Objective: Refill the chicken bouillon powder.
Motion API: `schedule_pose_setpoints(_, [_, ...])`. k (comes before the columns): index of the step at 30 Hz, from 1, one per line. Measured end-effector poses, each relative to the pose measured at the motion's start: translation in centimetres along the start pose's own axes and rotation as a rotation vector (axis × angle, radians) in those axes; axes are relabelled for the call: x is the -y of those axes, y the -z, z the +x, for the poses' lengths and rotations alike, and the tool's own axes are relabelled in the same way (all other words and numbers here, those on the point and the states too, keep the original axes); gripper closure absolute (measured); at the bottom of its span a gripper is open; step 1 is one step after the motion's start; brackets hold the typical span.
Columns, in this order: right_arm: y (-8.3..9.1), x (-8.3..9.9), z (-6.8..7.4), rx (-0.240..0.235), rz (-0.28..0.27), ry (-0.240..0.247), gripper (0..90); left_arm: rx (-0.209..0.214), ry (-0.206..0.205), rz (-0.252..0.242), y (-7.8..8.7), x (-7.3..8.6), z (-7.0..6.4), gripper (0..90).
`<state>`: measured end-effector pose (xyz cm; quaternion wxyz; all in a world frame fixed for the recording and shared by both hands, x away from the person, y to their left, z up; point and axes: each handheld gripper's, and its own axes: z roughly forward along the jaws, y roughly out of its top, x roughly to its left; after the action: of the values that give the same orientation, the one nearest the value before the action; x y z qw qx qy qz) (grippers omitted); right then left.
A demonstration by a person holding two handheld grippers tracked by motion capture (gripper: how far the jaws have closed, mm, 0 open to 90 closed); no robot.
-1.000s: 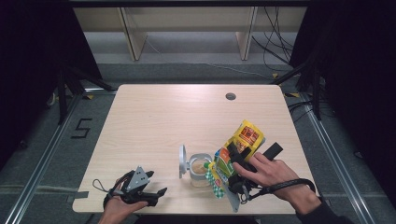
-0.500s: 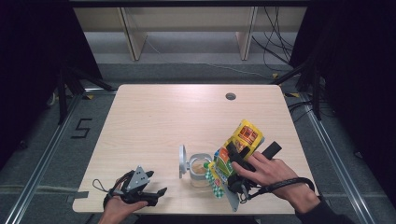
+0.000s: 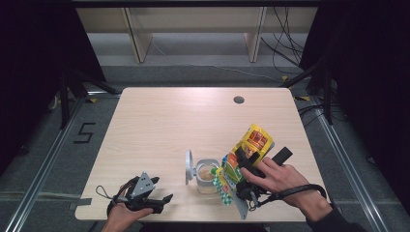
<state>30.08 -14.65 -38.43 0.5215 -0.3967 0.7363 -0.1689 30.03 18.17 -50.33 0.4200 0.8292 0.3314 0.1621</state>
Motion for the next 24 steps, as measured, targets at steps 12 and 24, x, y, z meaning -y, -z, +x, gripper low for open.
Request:
schedule_pose_setpoints(12, [0.05, 0.04, -0.01, 0.005, -0.008, 0.000, 60.5, -0.003, -0.027, -0.002, 0.05, -0.06, 0.13, 22.3])
schedule_pose_setpoints(24, [0.08, 0.09, -0.18, 0.011, -0.009, -0.006, 60.5, -0.008, -0.008, -0.013, -0.07, 0.06, 0.10, 22.3])
